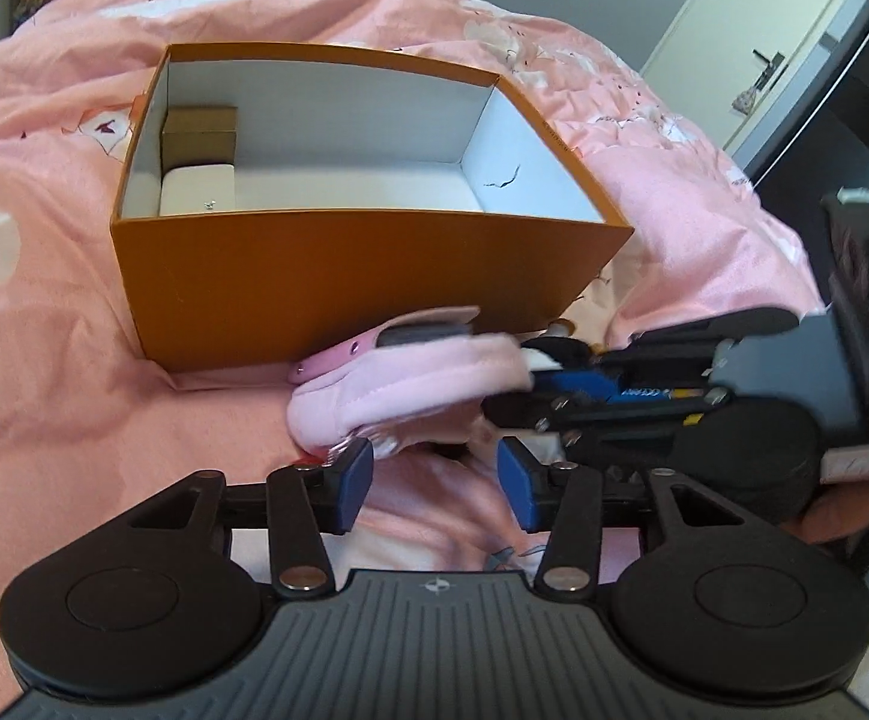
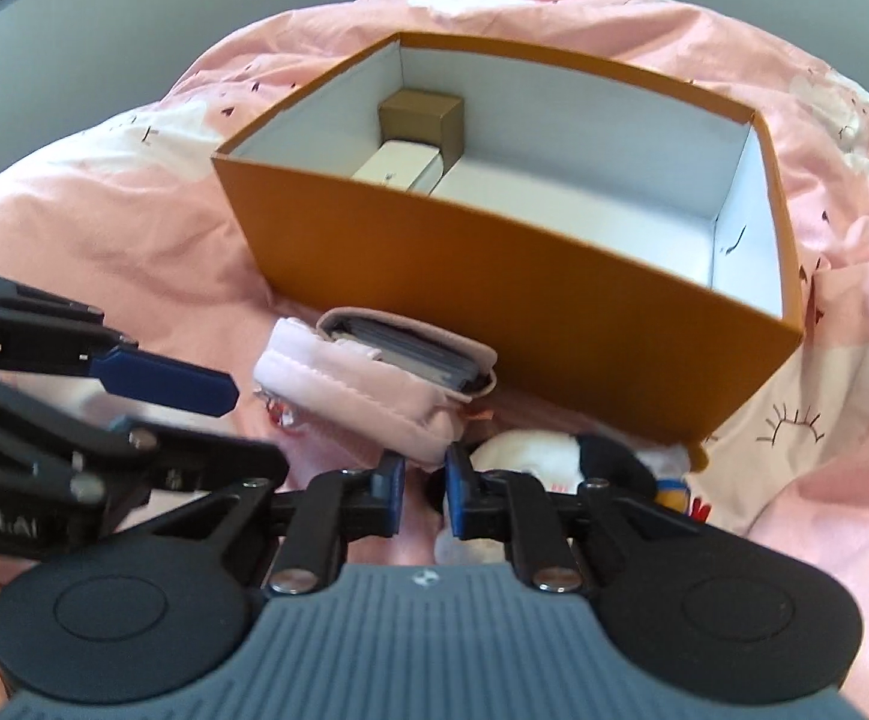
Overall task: Organize objects
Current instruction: 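Grasp the small pink backpack with the left gripper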
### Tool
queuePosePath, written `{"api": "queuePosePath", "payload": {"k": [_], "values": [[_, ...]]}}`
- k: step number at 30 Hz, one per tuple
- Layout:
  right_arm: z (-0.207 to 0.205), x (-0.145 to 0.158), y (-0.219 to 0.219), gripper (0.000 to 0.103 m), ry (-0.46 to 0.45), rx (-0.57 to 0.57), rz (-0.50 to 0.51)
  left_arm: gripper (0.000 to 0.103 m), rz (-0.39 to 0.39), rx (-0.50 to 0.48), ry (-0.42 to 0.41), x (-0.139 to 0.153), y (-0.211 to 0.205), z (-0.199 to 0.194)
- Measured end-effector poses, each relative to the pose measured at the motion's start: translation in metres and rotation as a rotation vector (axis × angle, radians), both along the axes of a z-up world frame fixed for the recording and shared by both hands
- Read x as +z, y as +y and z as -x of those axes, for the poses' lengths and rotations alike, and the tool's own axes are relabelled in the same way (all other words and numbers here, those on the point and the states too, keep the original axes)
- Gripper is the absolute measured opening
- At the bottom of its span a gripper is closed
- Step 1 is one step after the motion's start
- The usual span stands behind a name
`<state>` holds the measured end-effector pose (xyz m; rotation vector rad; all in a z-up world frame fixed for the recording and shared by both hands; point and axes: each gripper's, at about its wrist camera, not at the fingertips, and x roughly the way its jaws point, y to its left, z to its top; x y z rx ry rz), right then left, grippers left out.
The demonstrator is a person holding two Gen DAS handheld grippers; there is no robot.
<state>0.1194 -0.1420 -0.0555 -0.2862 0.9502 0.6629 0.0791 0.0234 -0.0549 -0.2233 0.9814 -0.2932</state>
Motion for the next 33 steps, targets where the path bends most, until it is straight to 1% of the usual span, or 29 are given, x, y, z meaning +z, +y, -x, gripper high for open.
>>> {"api": "queuePosePath", "payload": {"k": [3,6,9,12,18,22,25,26,28,30,33], "values": [[-0.005,0.002,-0.001,0.015,-0.006,-0.014,-0.011,0.060,-0.030,-0.011,0.009,-0.007,-0.001,-0.003],[-0.009,0.002,-0.001,0.015,-0.006,-0.018,-0.016,0.060,-0.020,-0.014,0.023,-0.015,-0.001,-0.010],[-0.011,0.003,-0.002,0.015,-0.007,-0.021,-0.022,0.064,-0.015,-0.011,0.028,-0.021,0.001,-0.018],[-0.015,0.003,-0.002,0.015,0.000,-0.027,-0.031,0.064,-0.023,-0.011,0.028,-0.024,0.002,-0.025],[-0.024,0.001,-0.003,0.016,0.013,-0.045,-0.046,0.065,-0.066,-0.027,0.003,-0.029,-0.002,-0.036],[-0.028,-0.001,-0.006,0.016,0.036,-0.051,-0.069,0.065,-0.061,-0.021,0.025,-0.038,0.000,-0.042],[-0.028,-0.002,-0.006,0.016,0.038,-0.048,-0.076,0.064,-0.073,-0.024,0.018,-0.041,-0.001,-0.043],[-0.028,-0.002,-0.006,0.016,0.040,-0.050,-0.078,0.063,-0.084,-0.031,0.013,-0.041,-0.003,-0.043],[-0.028,-0.002,-0.006,0.016,0.045,-0.054,-0.083,0.052,-0.108,-0.039,0.009,-0.041,-0.006,-0.042],[-0.028,-0.002,-0.006,0.016,0.048,-0.052,-0.083,0.042,-0.131,-0.019,0.009,-0.041,-0.006,-0.041],[-0.026,0.001,-0.006,0.017,0.050,-0.050,-0.093,0.035,-0.101,0.017,0.009,-0.038,0.002,-0.037]]}}
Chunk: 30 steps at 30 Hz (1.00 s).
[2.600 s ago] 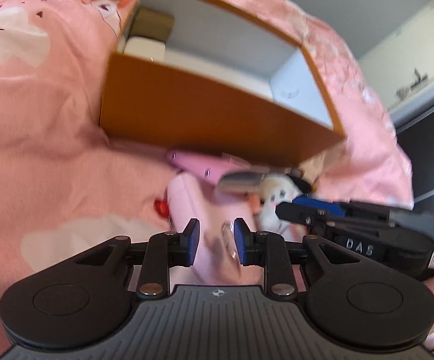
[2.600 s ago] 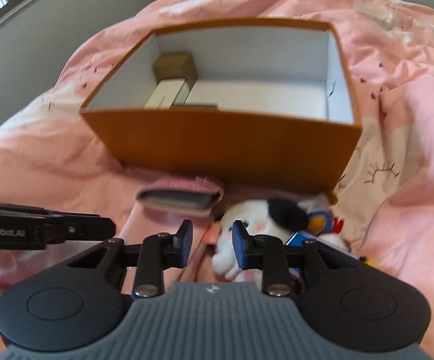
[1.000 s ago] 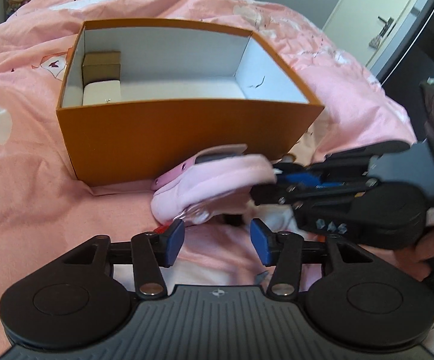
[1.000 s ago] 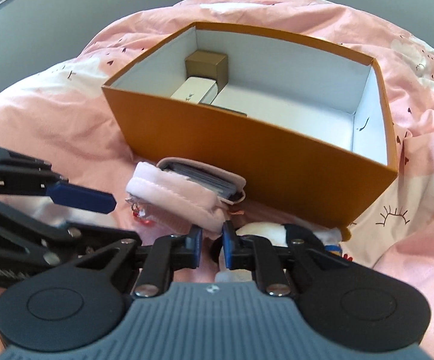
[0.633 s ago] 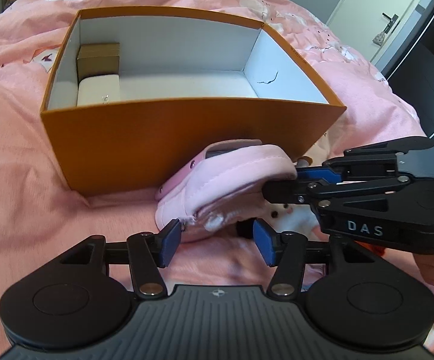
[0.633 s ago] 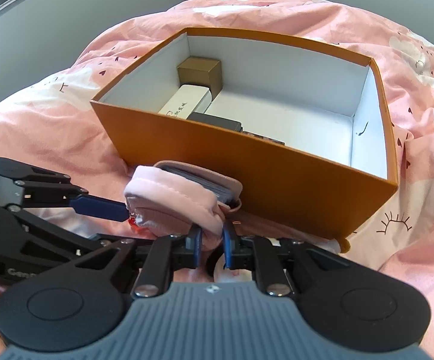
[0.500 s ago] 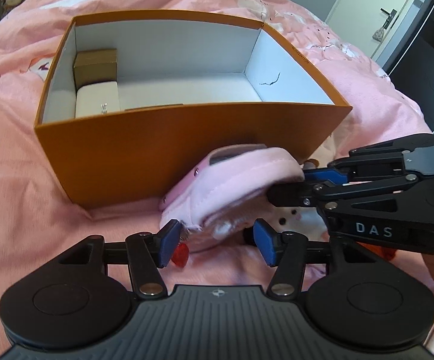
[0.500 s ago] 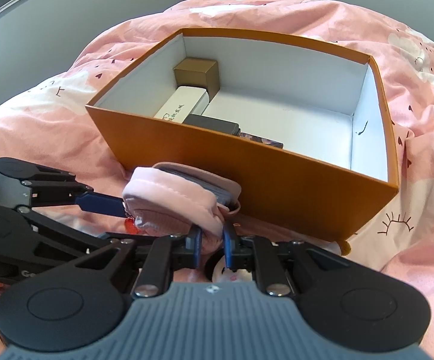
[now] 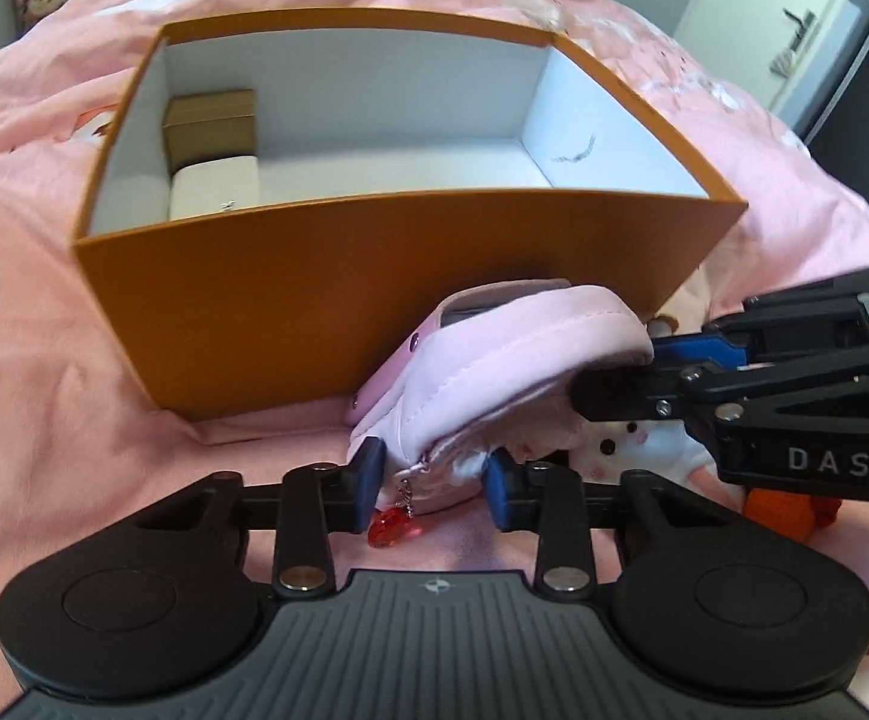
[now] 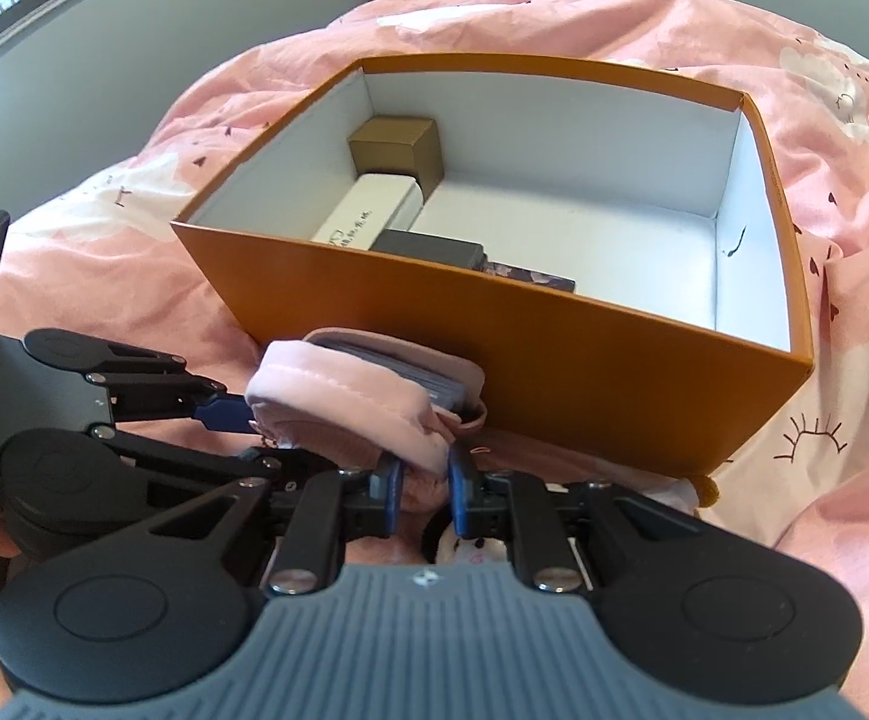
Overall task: Organize objects
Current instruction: 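Grasp the small pink backpack with the left gripper, then grasp the pink pouch with the right gripper while the left lifts the pink backpack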
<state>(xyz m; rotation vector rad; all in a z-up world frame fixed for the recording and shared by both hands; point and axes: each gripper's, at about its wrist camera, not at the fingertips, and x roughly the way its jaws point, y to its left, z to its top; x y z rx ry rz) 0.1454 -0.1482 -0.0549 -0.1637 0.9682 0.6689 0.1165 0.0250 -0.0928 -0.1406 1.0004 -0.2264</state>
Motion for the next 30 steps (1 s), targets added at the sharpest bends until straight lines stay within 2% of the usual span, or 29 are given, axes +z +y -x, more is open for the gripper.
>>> {"api": "queuePosePath", "payload": {"k": [2,12,14,17,19,23,25,27,30], "values": [[0.002,0.004,-0.001,0.026,-0.006,0.002,-0.015,0.033,0.023,0.024,0.000,0.004,0.005,0.003],[0.016,0.031,-0.010,0.034,-0.075,0.011,-0.063,0.021,0.095,0.135,0.038,0.032,0.026,0.021],[0.014,0.031,-0.010,0.042,-0.074,0.004,-0.070,0.020,0.099,0.149,0.046,0.035,0.030,0.023],[0.008,0.024,-0.010,0.051,-0.039,-0.004,-0.080,0.020,0.089,0.163,0.055,0.036,0.034,0.024],[0.002,0.019,-0.009,0.055,-0.009,-0.014,-0.095,0.020,0.110,0.178,0.070,0.033,0.040,0.025],[-0.011,0.011,-0.018,0.057,0.105,-0.059,-0.197,0.019,0.161,0.204,0.081,0.033,0.052,0.029],[-0.016,0.008,-0.024,0.057,0.162,-0.084,-0.249,0.018,0.156,0.212,0.079,0.034,0.053,0.031],[-0.015,0.009,-0.026,0.057,0.160,-0.097,-0.257,0.018,0.131,0.218,0.074,0.036,0.052,0.032],[-0.009,0.014,-0.029,0.056,0.102,-0.110,-0.214,0.018,0.129,0.230,0.080,0.034,0.055,0.031]]}}
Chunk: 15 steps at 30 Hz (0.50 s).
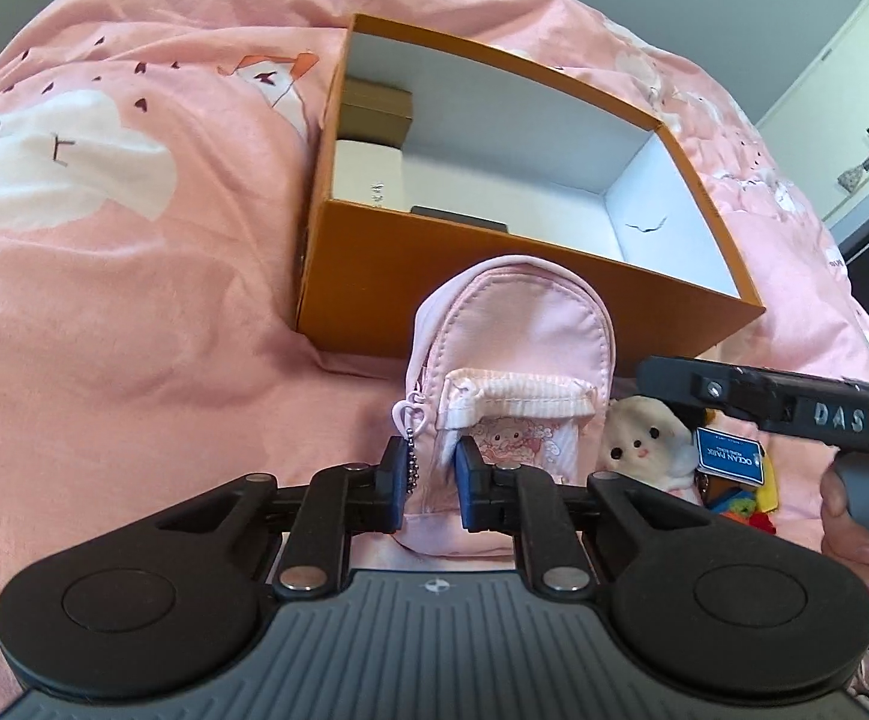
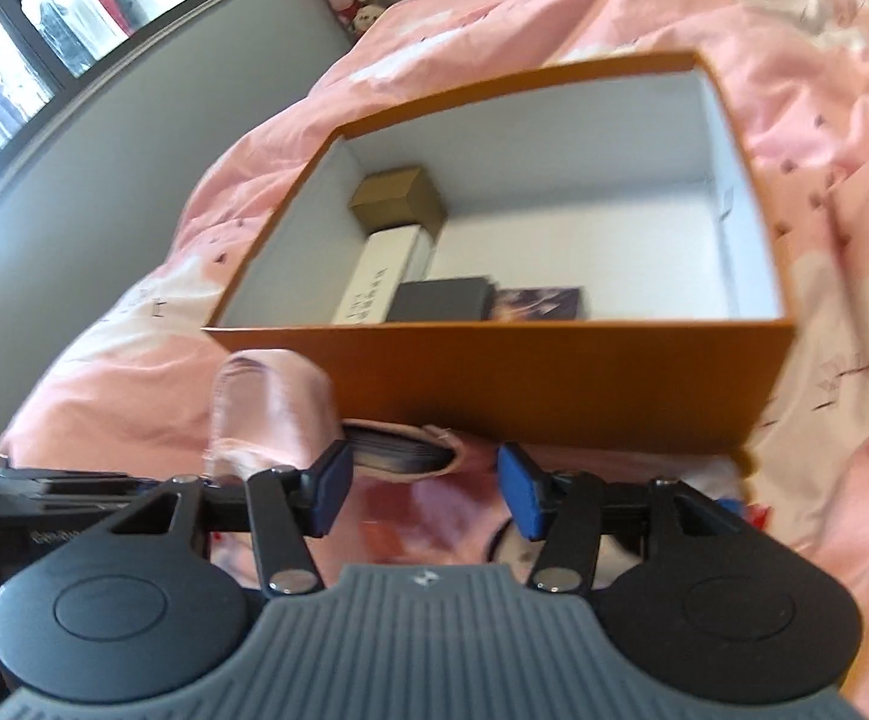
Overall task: Organize objects
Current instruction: 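Grasp the pink pouch with the right gripper while the left lifts the pink backpack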
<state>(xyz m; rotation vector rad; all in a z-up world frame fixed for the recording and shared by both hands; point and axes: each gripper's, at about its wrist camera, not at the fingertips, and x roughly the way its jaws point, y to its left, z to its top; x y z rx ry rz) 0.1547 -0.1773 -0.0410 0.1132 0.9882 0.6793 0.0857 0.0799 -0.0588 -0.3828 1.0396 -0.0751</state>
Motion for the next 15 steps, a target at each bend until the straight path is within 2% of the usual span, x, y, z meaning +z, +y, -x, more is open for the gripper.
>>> {"api": "queuePosePath", "payload": {"k": [5,10,11,13,15], "values": [[0.007,-0.009,0.012,0.055,-0.060,0.114,0.146,0.018,-0.014,-0.005,0.010,-0.004,-0.003,-0.003],[0.013,-0.028,0.041,0.055,-0.212,0.283,0.296,0.018,-0.017,-0.008,0.012,-0.004,-0.003,-0.004],[0.014,-0.032,0.046,0.051,-0.242,0.315,0.321,0.018,-0.017,-0.009,0.014,-0.004,-0.003,-0.004],[0.015,-0.037,0.053,0.045,-0.294,0.367,0.347,0.019,-0.018,-0.012,0.017,-0.005,-0.003,-0.004],[0.016,-0.040,0.057,0.045,-0.336,0.408,0.337,0.020,-0.012,-0.012,0.023,-0.005,-0.003,-0.006]]}}
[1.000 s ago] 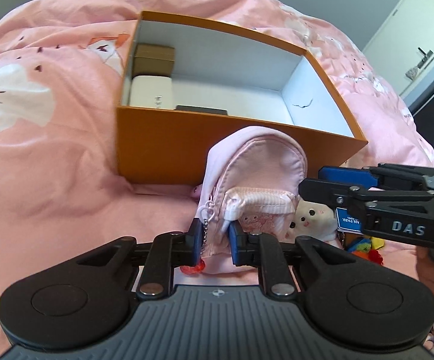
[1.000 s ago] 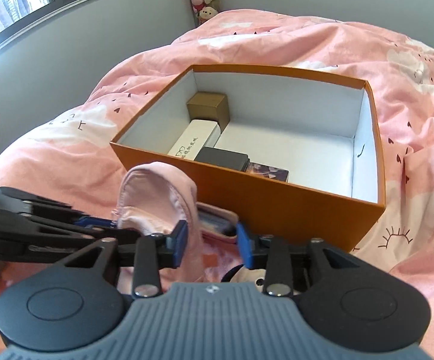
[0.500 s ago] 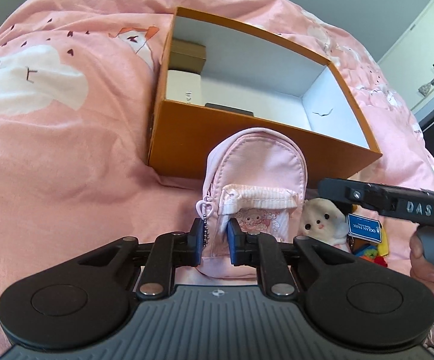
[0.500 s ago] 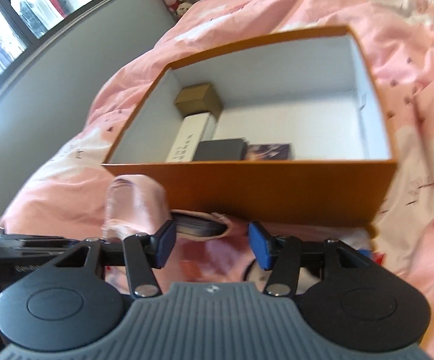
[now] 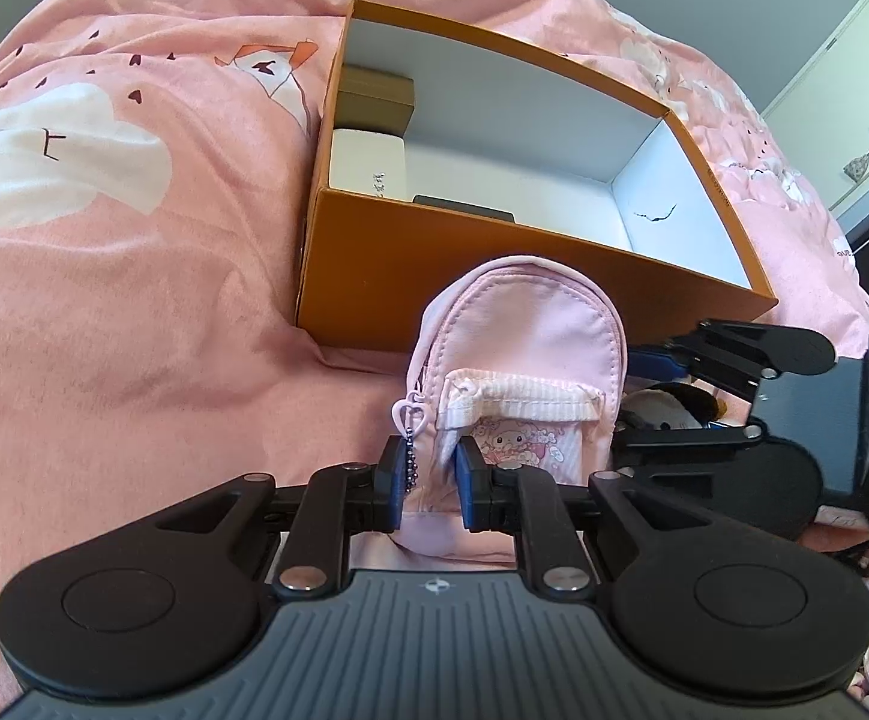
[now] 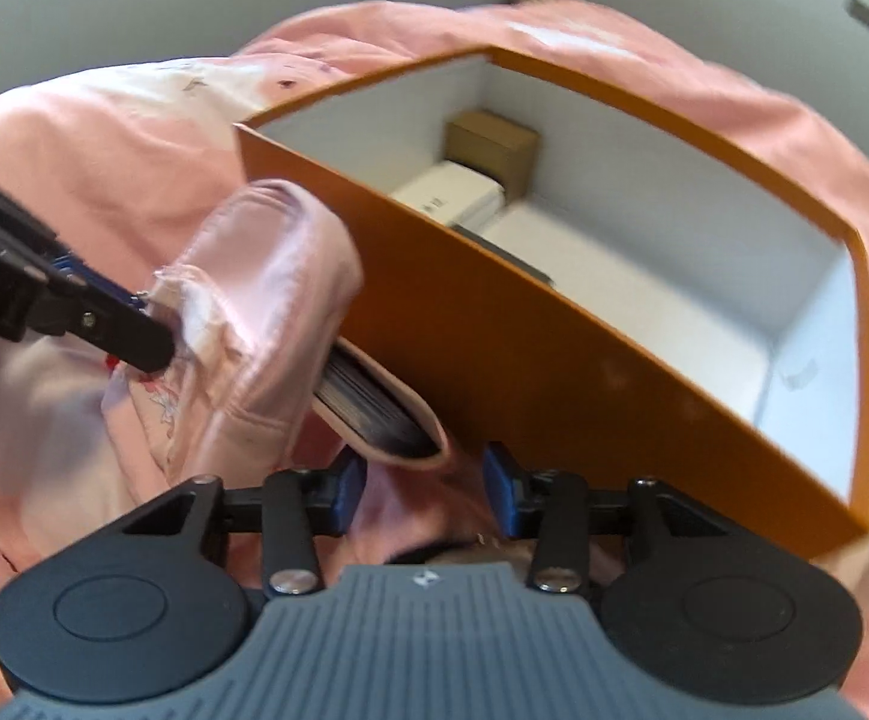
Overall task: Organize objects
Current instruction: 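Grasp the pink pouch with the right gripper while the left lifts the pink backpack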
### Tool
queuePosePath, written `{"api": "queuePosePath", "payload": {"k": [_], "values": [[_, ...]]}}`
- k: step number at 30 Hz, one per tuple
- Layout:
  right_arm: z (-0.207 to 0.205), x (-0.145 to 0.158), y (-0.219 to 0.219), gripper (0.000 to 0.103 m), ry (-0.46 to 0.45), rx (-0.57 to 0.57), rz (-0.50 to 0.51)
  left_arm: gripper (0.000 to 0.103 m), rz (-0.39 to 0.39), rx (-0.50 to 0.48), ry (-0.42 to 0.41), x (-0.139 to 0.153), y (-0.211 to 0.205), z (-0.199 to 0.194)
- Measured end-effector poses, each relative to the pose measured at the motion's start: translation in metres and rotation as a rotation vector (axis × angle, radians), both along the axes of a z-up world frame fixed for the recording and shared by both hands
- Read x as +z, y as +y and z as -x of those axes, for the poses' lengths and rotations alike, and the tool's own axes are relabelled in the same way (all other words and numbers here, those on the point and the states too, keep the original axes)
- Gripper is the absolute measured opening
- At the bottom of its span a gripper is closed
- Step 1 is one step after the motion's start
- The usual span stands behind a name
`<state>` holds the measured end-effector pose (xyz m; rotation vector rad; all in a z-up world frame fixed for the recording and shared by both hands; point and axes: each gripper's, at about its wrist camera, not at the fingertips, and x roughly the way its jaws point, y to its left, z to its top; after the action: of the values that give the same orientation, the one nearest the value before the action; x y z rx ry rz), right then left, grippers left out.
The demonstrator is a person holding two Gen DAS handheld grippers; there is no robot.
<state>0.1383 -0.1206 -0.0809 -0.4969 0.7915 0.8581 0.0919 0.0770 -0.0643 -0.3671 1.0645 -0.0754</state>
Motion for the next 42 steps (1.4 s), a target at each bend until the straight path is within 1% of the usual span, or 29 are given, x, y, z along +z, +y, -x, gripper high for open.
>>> {"api": "queuePosePath", "payload": {"k": [3,5,6,7,8,9,11,14,18,19,22,27,29,32,34,35,37,39,42], "values": [[0.001,-0.004,0.006,0.041,-0.035,0.063,0.002,0.022,-0.002,0.005,0.016,-0.002,0.001,-0.003],[0.001,-0.005,0.009,0.040,-0.064,0.083,0.011,0.030,0.020,0.012,0.024,-0.006,0.005,-0.006],[0.001,-0.005,0.009,0.039,-0.068,0.085,0.015,0.039,0.035,0.012,0.028,-0.008,0.007,-0.008],[0.000,-0.006,0.009,0.037,-0.068,0.084,0.015,0.044,0.046,0.016,0.031,-0.010,0.009,-0.010],[0.000,-0.006,0.008,0.036,-0.071,0.083,0.015,0.052,0.052,0.025,0.034,-0.012,0.011,-0.011],[0.000,-0.006,0.007,0.035,-0.076,0.082,0.016,0.055,0.058,0.031,0.035,-0.014,0.013,-0.012],[0.003,-0.004,0.006,0.033,-0.079,0.077,0.013,0.056,0.088,0.043,0.030,-0.019,0.017,-0.014],[0.004,-0.001,0.003,0.030,-0.079,0.059,-0.002,0.056,0.166,0.062,0.016,-0.028,0.024,-0.014],[-0.002,0.004,-0.005,0.029,-0.044,0.019,-0.043,0.055,0.260,0.018,-0.036,-0.032,0.026,-0.012],[-0.004,0.006,-0.007,0.028,-0.028,0.008,-0.059,0.057,0.262,0.000,-0.055,-0.030,0.023,-0.011],[-0.011,0.013,-0.015,0.024,0.027,-0.026,-0.108,0.059,0.225,-0.051,-0.105,-0.023,0.015,-0.009],[-0.016,0.024,-0.027,0.023,0.110,-0.071,-0.161,0.060,0.215,-0.094,-0.131,-0.024,0.007,-0.016],[-0.020,0.026,-0.036,0.023,0.166,-0.097,-0.192,0.060,0.212,-0.124,-0.150,-0.022,0.003,-0.015],[-0.025,0.026,-0.049,0.021,0.253,-0.129,-0.241,0.060,0.172,-0.174,-0.203,-0.013,-0.005,-0.009],[-0.024,0.028,-0.059,0.019,0.297,-0.132,-0.284,0.064,0.151,-0.203,-0.231,-0.006,-0.011,-0.002],[-0.022,0.031,-0.063,0.018,0.307,-0.127,-0.299,0.065,0.146,-0.221,-0.246,-0.003,-0.014,0.000],[-0.019,0.037,-0.069,0.017,0.317,-0.115,-0.320,0.073,0.128,-0.253,-0.268,0.003,-0.019,0.002],[-0.016,0.045,-0.073,0.016,0.322,-0.097,-0.333,0.078,0.114,-0.273,-0.287,0.008,-0.022,0.006],[-0.012,0.057,-0.076,0.016,0.300,-0.066,-0.332,0.078,0.125,-0.272,-0.297,0.017,-0.025,0.006]]}}
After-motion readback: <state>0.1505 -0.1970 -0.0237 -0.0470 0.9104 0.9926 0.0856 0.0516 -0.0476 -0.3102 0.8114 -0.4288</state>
